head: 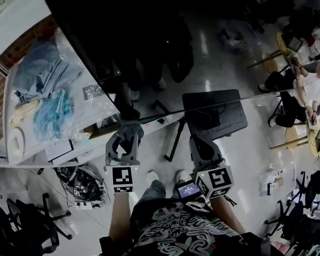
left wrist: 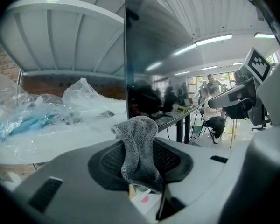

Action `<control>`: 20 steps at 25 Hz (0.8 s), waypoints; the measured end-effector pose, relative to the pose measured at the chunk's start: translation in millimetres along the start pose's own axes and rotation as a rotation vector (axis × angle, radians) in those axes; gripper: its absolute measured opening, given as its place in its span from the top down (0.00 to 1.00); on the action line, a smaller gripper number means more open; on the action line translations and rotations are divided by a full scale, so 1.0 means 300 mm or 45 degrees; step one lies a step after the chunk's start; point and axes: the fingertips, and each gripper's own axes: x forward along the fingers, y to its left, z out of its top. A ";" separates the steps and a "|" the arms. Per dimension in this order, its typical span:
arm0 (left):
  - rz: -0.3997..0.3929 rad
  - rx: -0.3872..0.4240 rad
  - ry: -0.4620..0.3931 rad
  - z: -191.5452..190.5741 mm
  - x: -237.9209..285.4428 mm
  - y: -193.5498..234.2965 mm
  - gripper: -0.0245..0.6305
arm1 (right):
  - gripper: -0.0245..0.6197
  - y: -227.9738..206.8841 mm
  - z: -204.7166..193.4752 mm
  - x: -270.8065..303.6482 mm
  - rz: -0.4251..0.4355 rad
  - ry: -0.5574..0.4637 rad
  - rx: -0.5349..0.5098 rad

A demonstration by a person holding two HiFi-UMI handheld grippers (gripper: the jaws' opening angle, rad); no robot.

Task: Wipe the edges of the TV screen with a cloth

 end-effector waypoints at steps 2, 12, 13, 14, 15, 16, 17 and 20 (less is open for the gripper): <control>-0.013 0.009 0.004 0.000 0.006 0.001 0.73 | 0.92 -0.004 -0.016 0.004 -0.012 0.010 0.011; -0.053 0.007 -0.005 0.010 0.019 -0.002 0.73 | 0.92 0.013 -0.026 0.018 -0.035 0.019 0.012; -0.057 0.007 -0.008 0.008 0.021 -0.002 0.73 | 0.92 0.014 -0.027 0.021 -0.038 0.019 0.011; -0.061 0.006 -0.010 0.005 0.023 0.000 0.73 | 0.92 0.018 -0.028 0.025 -0.038 0.020 0.010; -0.063 0.002 -0.012 0.003 0.023 0.001 0.73 | 0.92 0.023 -0.027 0.027 -0.036 0.022 0.006; -0.065 -0.004 -0.014 0.002 0.023 0.001 0.73 | 0.92 0.029 -0.024 0.028 -0.033 0.022 0.002; -0.068 -0.011 -0.015 0.003 0.023 -0.001 0.73 | 0.92 0.034 -0.019 0.027 -0.032 0.019 -0.002; -0.078 -0.011 -0.015 0.009 0.022 -0.008 0.73 | 0.92 0.037 -0.006 0.016 -0.039 0.011 -0.005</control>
